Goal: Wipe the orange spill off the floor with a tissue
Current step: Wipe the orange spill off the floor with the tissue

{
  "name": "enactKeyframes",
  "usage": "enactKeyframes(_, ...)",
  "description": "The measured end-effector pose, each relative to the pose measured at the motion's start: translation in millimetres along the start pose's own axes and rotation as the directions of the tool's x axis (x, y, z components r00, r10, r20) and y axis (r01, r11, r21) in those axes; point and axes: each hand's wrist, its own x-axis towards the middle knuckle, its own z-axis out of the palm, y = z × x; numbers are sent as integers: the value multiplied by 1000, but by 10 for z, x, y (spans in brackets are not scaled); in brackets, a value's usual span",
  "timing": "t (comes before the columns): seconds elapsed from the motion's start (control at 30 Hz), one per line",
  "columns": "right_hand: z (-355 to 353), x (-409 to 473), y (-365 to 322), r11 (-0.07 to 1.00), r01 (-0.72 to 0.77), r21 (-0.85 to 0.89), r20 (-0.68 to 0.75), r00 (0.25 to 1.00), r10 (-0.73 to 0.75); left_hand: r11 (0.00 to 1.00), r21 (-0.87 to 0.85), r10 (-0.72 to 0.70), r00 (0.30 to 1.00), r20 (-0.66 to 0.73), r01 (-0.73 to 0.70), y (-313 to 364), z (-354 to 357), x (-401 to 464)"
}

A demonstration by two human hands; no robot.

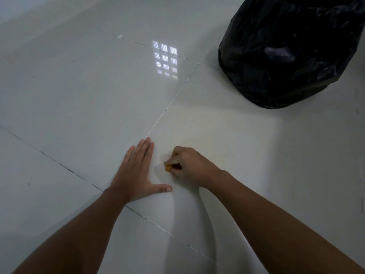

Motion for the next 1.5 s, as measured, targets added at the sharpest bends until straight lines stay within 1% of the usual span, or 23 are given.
enactKeyframes(0.07, -5, -19, 13, 1000, 2, -23, 32, 999, -1, 1000, -7, 1, 1000, 0, -1, -2, 2, 1)
enactKeyframes(0.13, -67, -137, 107, 999, -10, -38, 3, 1000, 10, 1000, -10, -2, 1000, -1, 2, 3, -2, 3)
enactKeyframes(0.2, -137, -362, 273, 996, -85, -11, -127, 989, 83, 1000, -17, -6, 1000, -5, 6, 9, -12, 6)
enactKeyframes(0.23, -167, -497, 355, 990, -143, 11, -216, 966, 142, 1000, -15, -9, 1000, -5, 9, 13, -19, 6)
enactKeyframes(0.33, -263, -807, 551, 951, -301, 73, -441, 846, 301, 1000, -6, -7, 1000, -13, 7, 16, -20, 8)
enactKeyframes(0.4, -345, -919, 666, 919, -374, 122, -572, 730, 374, 1000, -4, -1, 1000, -19, 1, 14, -12, 3)
enactKeyframes(0.43, -385, -964, 710, 899, -411, 151, -612, 675, 411, 1000, -1, 2, 1000, -20, -2, 13, -8, 7)
enactKeyframes(0.47, -407, -999, 736, 879, -445, 172, -621, 643, 448, 1000, 4, 3, 1000, -17, -3, 12, -6, 9)
enactKeyframes(0.5, -399, -1019, 736, 864, -471, 179, -604, 640, 474, 1000, 11, 2, 1000, -12, -2, 11, -7, 15)
enactKeyframes(0.53, -362, -1009, 714, 861, -478, 176, -574, 661, 484, 1000, 19, 0, 1000, -10, 0, 9, -8, 19)
enactKeyframes(0.6, -238, -912, 606, 885, -431, 174, -501, 736, 456, 1000, 27, -3, 1000, -10, 4, 11, -7, 24)
enactKeyframes(0.67, -123, -767, 471, 931, -338, 140, -424, 829, 365, 1000, 29, -4, 1000, -5, 4, 16, -14, 19)
enactKeyframes(0.7, -97, -716, 428, 949, -290, 121, -396, 863, 314, 1000, 27, -5, 1000, -6, 5, 17, -17, 17)
enactKeyframes(0.73, -101, -687, 419, 959, -258, 115, -397, 873, 282, 1000, 26, -5, 1000, -4, 6, 21, -21, 14)
enactKeyframes(0.8, -182, -705, 500, 945, -288, 152, -461, 825, 326, 1000, 18, -4, 1000, -2, 4, 26, -31, 8)
enactKeyframes(0.87, -287, -789, 645, 899, -396, 189, -498, 750, 435, 1000, 7, -1, 1000, -10, 1, 25, -32, 11)
enactKeyframes(0.93, -335, -847, 735, 869, -462, 180, -486, 726, 486, 1000, 15, 0, 1000, -9, 1, 24, -30, 10)
enactKeyframes(1.0, -323, -812, 721, 878, -449, 164, -468, 748, 470, 1000, 23, 0, 1000, -17, 1, 20, -20, 12)
enactKeyframes(1.13, -167, -653, 536, 929, -337, 151, -408, 835, 369, 1000, 22, -2, 1000, -20, 2, 21, -18, 8)
enactKeyframes(1.27, -22, -608, 364, 975, -183, 128, -263, 941, 211, 1000, 30, -5, 1000, -13, 5, 23, -19, 15)
enactKeyframes(1.33, -64, -637, 335, 984, -128, 121, -189, 971, 149, 1000, 26, -9, 1000, -8, 9, 26, -20, 17)
enactKeyframes(1.4, -183, -697, 381, 986, -113, 123, -215, 967, 138, 1000, 18, -10, 1000, -13, 11, 28, -21, 16)
enactKeyframes(1.5, -389, -850, 556, 968, -207, 140, -337, 909, 243, 1000, 8, -6, 1000, -19, 6, 26, -25, 9)
